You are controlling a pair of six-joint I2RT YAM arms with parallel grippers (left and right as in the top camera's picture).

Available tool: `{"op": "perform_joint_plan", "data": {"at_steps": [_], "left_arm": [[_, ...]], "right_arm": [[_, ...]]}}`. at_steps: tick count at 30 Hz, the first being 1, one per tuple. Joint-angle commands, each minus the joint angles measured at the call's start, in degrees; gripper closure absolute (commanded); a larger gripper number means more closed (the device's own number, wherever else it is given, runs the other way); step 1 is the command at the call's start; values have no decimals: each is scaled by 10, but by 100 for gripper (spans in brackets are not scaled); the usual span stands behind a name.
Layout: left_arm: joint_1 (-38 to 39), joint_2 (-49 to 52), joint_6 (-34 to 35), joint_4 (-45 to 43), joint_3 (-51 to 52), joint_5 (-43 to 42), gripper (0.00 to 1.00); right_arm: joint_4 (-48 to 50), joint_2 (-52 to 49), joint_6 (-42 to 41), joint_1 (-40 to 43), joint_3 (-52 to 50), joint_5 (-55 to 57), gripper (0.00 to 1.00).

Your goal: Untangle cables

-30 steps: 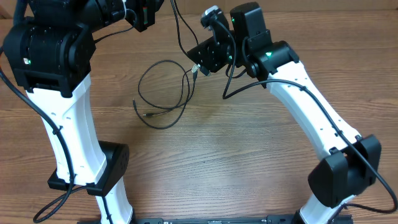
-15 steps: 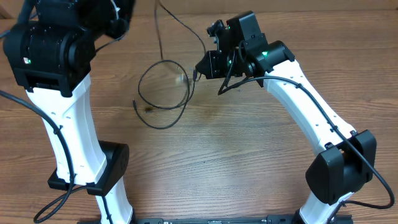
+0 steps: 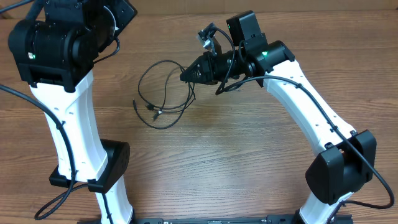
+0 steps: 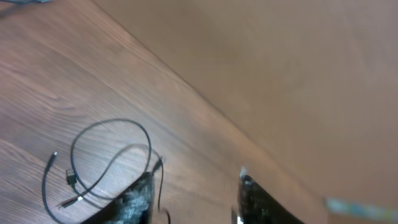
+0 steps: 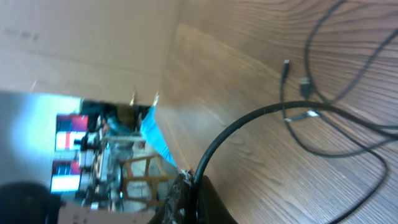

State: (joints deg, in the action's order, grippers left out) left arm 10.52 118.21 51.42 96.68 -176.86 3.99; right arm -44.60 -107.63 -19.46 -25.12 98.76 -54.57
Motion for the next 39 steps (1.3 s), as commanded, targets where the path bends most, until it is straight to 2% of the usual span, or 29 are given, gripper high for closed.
{"op": "perform_joint_plan", "data": {"at_steps": [1,3,5,6,7,9,10,12,14,17,26,27,28,29,30,32,39], "left_arm": [[4,4,-51,1,2,-112,57],[4,4,-52,1,2,-120,58],[4,4,-56,1,2,-86,58],[4,5,-62,1,2,-70,64],[4,6,-65,1,2,-57,65],[4,6,-64,1,7,-81,52],[4,6,-64,1,10,-109,36],[4,6,-64,1,15,-147,16],[4,6,-64,1,23,-180,0],[4,6,-60,1,33,-211,0],[8,6,-45,1,47,-215,0],[9,6,-45,1,49,-215,7],[9,6,-44,1,52,-215,25],[9,6,-35,1,54,-214,38],[9,6,-26,1,56,-214,41],[7,6,6,1,59,-214,37],[5,6,41,0,61,-214,31]], "right_arm": [[12,2,78,1,0,-47,96],[31,2,77,1,0,-52,96],[66,2,73,1,0,-79,96],[82,2,73,1,0,-94,96],[105,3,70,1,0,-112,96],[175,3,15,1,0,-124,96],[203,3,-8,1,0,-124,96],[245,3,-42,1,0,-124,96],[286,3,-81,1,0,-124,97],[352,3,-143,1,0,-124,96],[435,3,-200,1,0,-114,96],[445,3,-208,1,0,-107,96],[453,3,-215,1,0,-100,96],[462,3,-223,1,0,-91,96],[466,3,-226,1,0,-83,96],[472,3,-228,1,0,-63,96],[491,3,-250,1,0,-44,96]]}}
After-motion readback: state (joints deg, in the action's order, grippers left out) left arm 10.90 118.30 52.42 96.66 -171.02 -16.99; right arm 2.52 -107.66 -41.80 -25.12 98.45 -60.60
